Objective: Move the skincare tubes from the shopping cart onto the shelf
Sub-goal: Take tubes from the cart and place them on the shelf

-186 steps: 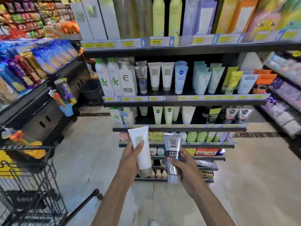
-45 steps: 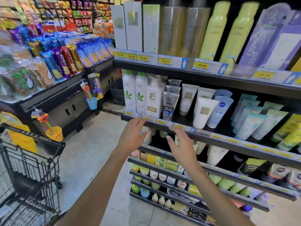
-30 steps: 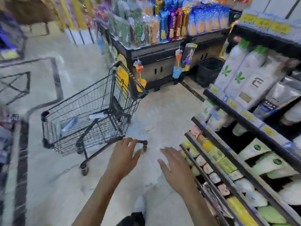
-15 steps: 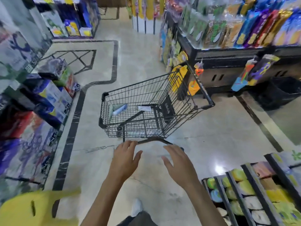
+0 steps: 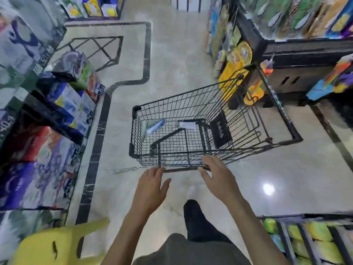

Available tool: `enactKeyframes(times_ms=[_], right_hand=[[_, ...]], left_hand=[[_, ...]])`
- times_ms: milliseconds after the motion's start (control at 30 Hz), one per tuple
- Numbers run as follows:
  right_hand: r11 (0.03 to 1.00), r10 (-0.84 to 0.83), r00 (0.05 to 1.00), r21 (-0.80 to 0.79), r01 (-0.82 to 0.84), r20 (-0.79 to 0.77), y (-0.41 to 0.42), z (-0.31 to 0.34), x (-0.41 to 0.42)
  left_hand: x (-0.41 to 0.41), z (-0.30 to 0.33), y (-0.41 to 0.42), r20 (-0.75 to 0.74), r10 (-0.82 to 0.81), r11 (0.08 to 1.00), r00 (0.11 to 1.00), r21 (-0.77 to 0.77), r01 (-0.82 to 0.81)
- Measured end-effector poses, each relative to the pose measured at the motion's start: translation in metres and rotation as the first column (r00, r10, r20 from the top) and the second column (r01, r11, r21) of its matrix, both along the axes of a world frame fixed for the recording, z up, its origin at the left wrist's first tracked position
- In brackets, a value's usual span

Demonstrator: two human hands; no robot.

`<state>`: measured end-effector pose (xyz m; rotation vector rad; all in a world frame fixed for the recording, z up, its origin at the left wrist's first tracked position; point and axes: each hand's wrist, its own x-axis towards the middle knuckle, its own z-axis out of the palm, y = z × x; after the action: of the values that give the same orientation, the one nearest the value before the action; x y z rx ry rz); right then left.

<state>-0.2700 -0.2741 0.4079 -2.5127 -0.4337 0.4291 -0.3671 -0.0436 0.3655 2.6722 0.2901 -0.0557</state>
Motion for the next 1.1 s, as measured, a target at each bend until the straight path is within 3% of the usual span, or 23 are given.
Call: enactKeyframes(times_ms=[333,600,900,1100], right_hand=[[0.997,0.031,0.98,-0.056,-0.043,-0.197,-0.004,-0.051,0.137],[0.982,0.146,0.938,-0.07,-0.177,-0.313,0.062,-0.123,0.287],[0.94,0.186,0.914,-0.206,-0.272,-0.361,0.147,-0.298,0.412],[0.912,0.212,0.941,-0.293,-0.288,-0.264,0.174,-0.412,0.467]], left_hand=[[0.197,-0.036,0.014,-0.171,-0.007,1.0,0.985,-0.012,0.005],[0.303,-0.098,0.065,-0.332,0.168,0.977,0.928,-0.07,-0.202],[0.399,-0.259,0.145,-0.442,0.36,0.897,0.822,-0.08,-0.436],[0.421,-0.358,0.199,-0.326,0.402,0.903,0.856,-0.012,-0.429]])
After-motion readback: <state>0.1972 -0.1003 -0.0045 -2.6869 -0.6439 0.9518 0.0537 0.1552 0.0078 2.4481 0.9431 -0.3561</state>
